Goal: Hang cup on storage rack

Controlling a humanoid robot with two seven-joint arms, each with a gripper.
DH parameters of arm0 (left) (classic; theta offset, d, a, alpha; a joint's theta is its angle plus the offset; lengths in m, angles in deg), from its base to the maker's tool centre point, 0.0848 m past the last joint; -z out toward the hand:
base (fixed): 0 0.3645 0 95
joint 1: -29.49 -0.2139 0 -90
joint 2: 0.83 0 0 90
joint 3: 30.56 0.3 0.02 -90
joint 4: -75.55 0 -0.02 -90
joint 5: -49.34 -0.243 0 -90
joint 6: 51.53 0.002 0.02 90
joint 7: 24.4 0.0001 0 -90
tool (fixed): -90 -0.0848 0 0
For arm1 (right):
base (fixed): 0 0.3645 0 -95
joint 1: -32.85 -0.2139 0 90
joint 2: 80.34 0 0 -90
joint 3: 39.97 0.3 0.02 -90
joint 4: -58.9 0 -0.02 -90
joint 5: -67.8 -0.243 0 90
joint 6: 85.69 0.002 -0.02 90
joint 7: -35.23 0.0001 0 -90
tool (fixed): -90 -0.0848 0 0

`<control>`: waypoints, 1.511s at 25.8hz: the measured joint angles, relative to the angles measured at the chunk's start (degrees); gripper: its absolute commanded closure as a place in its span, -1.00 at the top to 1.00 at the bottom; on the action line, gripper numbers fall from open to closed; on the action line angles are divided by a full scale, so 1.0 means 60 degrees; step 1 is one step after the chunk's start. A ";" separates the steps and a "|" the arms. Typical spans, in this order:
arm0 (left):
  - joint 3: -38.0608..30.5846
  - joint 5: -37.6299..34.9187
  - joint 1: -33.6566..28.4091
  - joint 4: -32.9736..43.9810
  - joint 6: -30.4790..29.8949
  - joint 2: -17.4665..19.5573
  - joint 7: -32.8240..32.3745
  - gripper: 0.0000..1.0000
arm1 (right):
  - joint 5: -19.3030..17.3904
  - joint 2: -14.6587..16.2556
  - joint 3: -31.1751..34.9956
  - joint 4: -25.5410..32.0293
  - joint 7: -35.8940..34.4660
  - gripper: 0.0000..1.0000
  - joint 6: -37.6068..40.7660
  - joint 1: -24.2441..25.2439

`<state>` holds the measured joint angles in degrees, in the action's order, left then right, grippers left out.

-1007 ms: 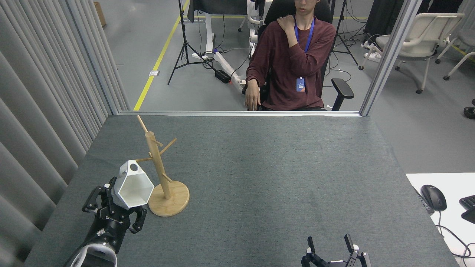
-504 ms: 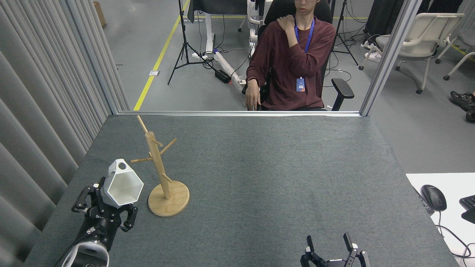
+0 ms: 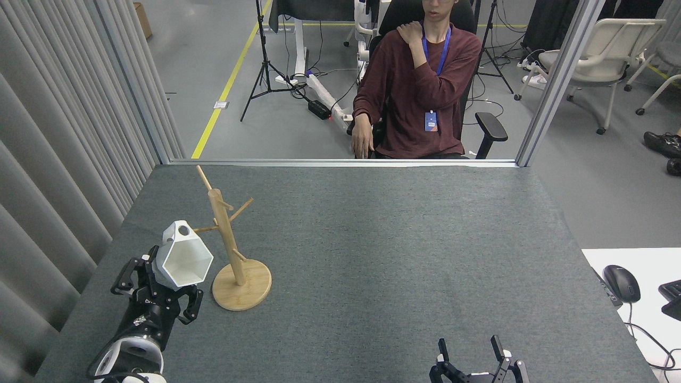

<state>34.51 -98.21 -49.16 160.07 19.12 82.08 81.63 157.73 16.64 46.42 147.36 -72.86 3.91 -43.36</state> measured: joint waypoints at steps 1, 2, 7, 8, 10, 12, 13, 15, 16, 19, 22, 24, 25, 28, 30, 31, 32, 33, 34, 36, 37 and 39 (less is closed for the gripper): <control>0.0007 -0.0060 0.0008 -0.0007 0.0000 -0.0010 0.0000 -0.40 | -0.0001 -0.0013 0.0000 -0.0014 0.0006 0.97 0.0002 0.0000; 0.0012 -0.0116 0.0012 -0.0024 0.0000 -0.0018 0.0000 -0.36 | -0.0001 -0.0019 0.0000 -0.0019 0.0007 0.97 0.0009 -0.0001; 0.0013 -0.0402 0.0128 -0.0276 0.0119 -0.0044 0.0000 1.00 | -0.0005 -0.0034 0.0000 -0.0043 -0.0039 0.97 0.0012 -0.0001; 0.0008 -0.0450 0.0167 -0.0328 0.0164 -0.0048 0.0000 1.00 | -0.0006 -0.0034 0.0000 -0.0054 -0.0066 0.97 0.0012 -0.0001; 0.0001 -0.0504 0.0206 -0.0382 0.0194 -0.0053 0.0064 1.00 | -0.0012 -0.0035 0.0000 -0.0089 -0.0121 0.97 0.0012 -0.0001; 0.0002 -0.0524 0.0225 -0.0371 0.0216 -0.0051 0.0199 1.00 | -0.0014 -0.0035 -0.0005 -0.0108 -0.0147 0.97 0.0013 -0.0001; 0.0005 -0.0525 0.0222 -0.0349 0.0217 -0.0048 0.0239 1.00 | -0.0015 -0.0038 -0.0008 -0.0111 -0.0153 0.97 0.0014 -0.0001; 0.0014 -0.0525 0.0205 -0.0270 0.0216 -0.0039 0.0324 1.00 | -0.0016 -0.0043 -0.0010 -0.0120 -0.0155 0.97 0.0016 -0.0001; 0.0019 -0.0524 0.0190 -0.0235 0.0213 -0.0035 0.0372 1.00 | -0.0017 -0.0046 -0.0012 -0.0122 -0.0157 0.97 0.0016 -0.0001; 0.0080 -0.0519 0.0119 -0.0100 0.0182 -0.0017 0.0591 1.00 | -0.0017 -0.0049 -0.0014 -0.0126 -0.0167 0.97 0.0016 -0.0003; 0.0220 -0.0509 -0.0118 0.0118 0.0180 0.0006 0.0714 1.00 | -0.0017 -0.0055 -0.0015 -0.0157 -0.0179 0.97 0.0016 -0.0005; 0.0342 -0.0502 -0.0308 0.0296 0.0181 0.0031 0.0765 1.00 | -0.0018 -0.0081 -0.0015 -0.0171 -0.0188 0.97 0.0016 -0.0005; 0.0400 -0.0499 -0.0406 0.0386 0.0202 0.0041 0.0766 1.00 | -0.0018 -0.0101 -0.0015 -0.0180 -0.0193 0.97 0.0016 -0.0005; 0.0536 -0.0490 -0.0637 0.0695 0.0251 0.0070 0.0777 1.00 | -0.0018 -0.0148 -0.0015 -0.0220 -0.0209 0.97 0.0013 -0.0023; 0.0635 -0.0489 -0.0755 0.0905 0.0261 0.0081 0.0794 1.00 | -0.0018 -0.0167 -0.0022 -0.0261 -0.0210 0.97 0.0013 -0.0078; 0.0680 -0.0489 -0.0820 0.0995 0.0272 0.0089 0.0800 1.00 | -0.0018 -0.0171 -0.0024 -0.0278 -0.0210 0.97 0.0012 -0.0108; 0.0737 -0.0489 -0.0891 0.1100 0.0272 0.0095 0.0807 1.00 | -0.0018 -0.0175 -0.0025 -0.0295 -0.0210 0.97 0.0011 -0.0132; 0.0794 -0.0489 -0.0979 0.1208 0.0272 0.0102 0.0809 1.00 | -0.0018 -0.0177 -0.0027 -0.0308 -0.0211 0.97 0.0007 -0.0155; 0.0855 -0.0489 -0.1078 0.1313 0.0273 0.0113 0.0810 1.00 | -0.0018 -0.0179 -0.0027 -0.0312 -0.0211 0.97 0.0005 -0.0179; 0.0990 -0.0489 -0.1327 0.1552 0.0273 0.0145 0.0811 1.00 | -0.0018 -0.0181 -0.0023 -0.0329 -0.0211 0.97 0.0005 -0.0207; 0.1065 -0.0489 -0.1473 0.1686 0.0274 0.0169 0.0812 1.00 | -0.0018 -0.0181 -0.0019 -0.0333 -0.0211 0.97 0.0005 -0.0223; 0.1220 -0.0482 -0.1782 0.1942 0.0274 0.0212 0.0812 1.00 | -0.0021 -0.0182 -0.0017 -0.0367 -0.0212 0.97 0.0005 -0.0241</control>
<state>41.83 -101.10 -59.85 171.72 20.76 83.35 86.50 157.61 15.55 46.32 145.16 -74.14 3.94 -44.81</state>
